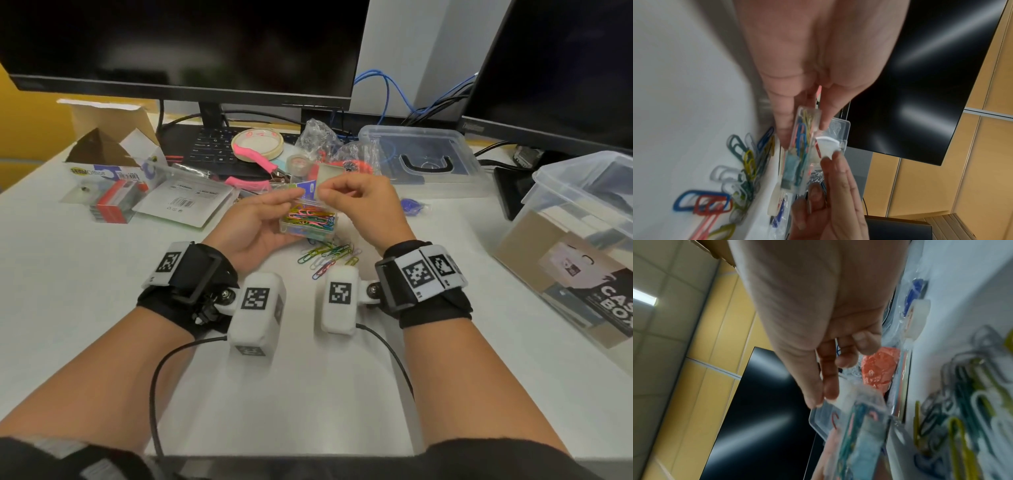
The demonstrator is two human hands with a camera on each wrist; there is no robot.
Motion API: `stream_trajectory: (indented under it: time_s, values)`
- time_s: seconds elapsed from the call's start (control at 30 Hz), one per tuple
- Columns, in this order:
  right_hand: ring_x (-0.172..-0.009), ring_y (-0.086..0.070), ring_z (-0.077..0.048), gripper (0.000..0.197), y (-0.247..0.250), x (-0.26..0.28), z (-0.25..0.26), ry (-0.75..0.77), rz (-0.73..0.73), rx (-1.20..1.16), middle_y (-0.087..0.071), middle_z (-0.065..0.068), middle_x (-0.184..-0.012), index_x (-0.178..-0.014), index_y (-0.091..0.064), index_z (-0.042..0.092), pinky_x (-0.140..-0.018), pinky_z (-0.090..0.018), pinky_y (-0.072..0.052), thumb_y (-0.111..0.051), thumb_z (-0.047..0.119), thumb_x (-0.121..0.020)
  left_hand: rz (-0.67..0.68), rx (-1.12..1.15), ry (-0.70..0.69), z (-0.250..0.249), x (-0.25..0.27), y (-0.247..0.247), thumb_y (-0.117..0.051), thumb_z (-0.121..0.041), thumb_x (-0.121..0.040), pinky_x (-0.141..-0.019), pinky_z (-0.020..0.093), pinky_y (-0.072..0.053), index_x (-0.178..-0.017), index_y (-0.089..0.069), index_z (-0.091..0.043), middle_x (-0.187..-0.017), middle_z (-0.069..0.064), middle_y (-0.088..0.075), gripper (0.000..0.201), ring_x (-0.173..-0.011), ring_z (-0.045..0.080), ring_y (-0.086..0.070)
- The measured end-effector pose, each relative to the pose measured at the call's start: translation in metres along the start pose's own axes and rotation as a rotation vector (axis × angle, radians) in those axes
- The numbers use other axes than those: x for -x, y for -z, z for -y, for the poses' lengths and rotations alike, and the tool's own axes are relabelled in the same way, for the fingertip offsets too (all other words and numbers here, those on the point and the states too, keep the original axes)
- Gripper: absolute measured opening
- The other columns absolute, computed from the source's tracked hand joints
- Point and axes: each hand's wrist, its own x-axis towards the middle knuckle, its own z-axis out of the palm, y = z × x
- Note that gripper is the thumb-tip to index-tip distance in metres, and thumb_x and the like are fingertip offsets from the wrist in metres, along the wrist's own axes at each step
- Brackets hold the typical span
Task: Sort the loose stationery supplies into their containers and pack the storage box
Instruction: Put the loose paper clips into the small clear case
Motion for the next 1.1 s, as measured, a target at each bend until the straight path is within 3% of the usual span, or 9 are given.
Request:
stream_trajectory:
  time_s: [0.13, 0.2, 0.27, 0.37, 0.47, 0.7, 0.9, 1.0, 1.1]
  values:
    - [-0.080, -0.059, -0.009, 0.018, 0.011, -0.001, -0.013, -0.154, -0.156, 0.036, -0.065, 0.008, -0.076, -0.070, -0.068, 0.025, -0.081, -0.027, -0.048, -0.067, 0.012, -0.082, -0.056, 0.031, 0.004, -0.001, -0.001, 0.001, -0.037, 0.002, -0.095, -0.068, 0.033, -0.059, -0.119, -0.057, -0.001, -0.113, 0.016, -0.064, 0.032, -0.097, 0.028, -0.064]
    - [-0.087, -0.059, -0.010, 0.007, 0.015, 0.004, -0.015, -0.282, -0.045, 0.116, -0.066, 0.002, -0.085, -0.081, -0.072, 0.015, -0.082, -0.025, -0.044, -0.066, 0.012, -0.083, -0.093, 0.060, 0.013, -0.001, -0.001, 0.002, -0.041, -0.003, -0.095, -0.066, 0.032, -0.059, -0.122, -0.057, -0.002, -0.116, 0.016, -0.063, 0.031, -0.101, 0.029, -0.063]
    - [-0.087, -0.058, -0.010, 0.011, 0.015, 0.008, -0.017, -0.344, 0.089, 0.195, -0.066, -0.001, -0.087, -0.091, -0.073, 0.008, -0.078, -0.023, -0.041, -0.069, 0.015, -0.082, -0.120, 0.075, 0.016, -0.001, -0.002, 0.003, -0.045, -0.006, -0.095, -0.072, 0.036, -0.059, -0.123, -0.057, -0.001, -0.121, 0.016, -0.062, 0.031, -0.107, 0.032, -0.061]
    - [-0.080, -0.059, -0.010, 0.012, 0.012, 0.007, -0.016, -0.341, 0.190, 0.300, -0.067, 0.002, -0.080, -0.085, -0.074, 0.010, -0.075, -0.024, -0.043, -0.075, 0.018, -0.077, -0.127, 0.079, 0.015, -0.001, -0.003, 0.003, -0.047, -0.006, -0.094, -0.079, 0.039, -0.058, -0.122, -0.058, -0.001, -0.120, 0.016, -0.063, 0.030, -0.109, 0.033, -0.061]
    - [-0.073, -0.058, -0.010, 0.007, 0.009, 0.004, -0.014, -0.312, 0.236, 0.374, -0.062, 0.007, -0.069, -0.082, -0.073, 0.009, -0.074, -0.025, -0.046, -0.074, 0.015, -0.078, -0.123, 0.083, 0.004, -0.001, -0.002, 0.003, -0.048, -0.007, -0.094, -0.074, 0.037, -0.059, -0.119, -0.060, -0.002, -0.112, 0.013, -0.065, 0.028, -0.100, 0.030, -0.064]
    - [-0.079, -0.058, -0.013, 0.004, 0.006, 0.003, -0.016, -0.284, 0.297, 0.395, -0.060, 0.007, -0.073, -0.082, -0.068, 0.009, -0.084, -0.031, -0.050, -0.065, 0.008, -0.084, -0.125, 0.088, 0.005, -0.002, -0.002, 0.002, -0.048, -0.006, -0.094, -0.066, 0.033, -0.058, -0.119, -0.060, -0.001, -0.112, 0.013, -0.065, 0.028, -0.096, 0.029, -0.066]
    - [-0.073, -0.047, -0.005, 0.007, 0.005, 0.003, -0.014, -0.180, 0.013, 0.208, -0.052, 0.010, -0.075, -0.087, -0.061, 0.014, -0.065, -0.012, -0.039, -0.058, 0.009, -0.089, -0.123, 0.088, -0.006, -0.002, -0.001, 0.001, -0.044, -0.005, -0.095, -0.065, 0.033, -0.058, -0.120, -0.058, -0.001, -0.110, 0.012, -0.065, 0.029, -0.099, 0.030, -0.064]
    - [-0.069, -0.045, 0.001, 0.007, 0.003, 0.001, -0.011, -0.075, -0.156, 0.103, -0.051, 0.014, -0.074, -0.085, -0.059, 0.016, -0.063, -0.006, -0.038, -0.060, 0.010, -0.088, -0.114, 0.074, -0.008, -0.002, -0.001, 0.001, -0.042, -0.003, -0.095, -0.068, 0.035, -0.059, -0.119, -0.058, -0.001, -0.110, 0.014, -0.065, 0.029, -0.099, 0.030, -0.064]
    - [-0.069, -0.048, 0.004, 0.009, 0.001, 0.002, -0.006, 0.013, -0.161, 0.022, -0.056, 0.015, -0.075, -0.083, -0.063, 0.019, -0.066, -0.007, -0.040, -0.065, 0.010, -0.085, -0.098, 0.058, -0.002, -0.001, -0.001, 0.000, -0.042, -0.003, -0.095, -0.076, 0.039, -0.059, -0.120, -0.057, 0.000, -0.115, 0.016, -0.063, 0.030, -0.103, 0.031, -0.063]
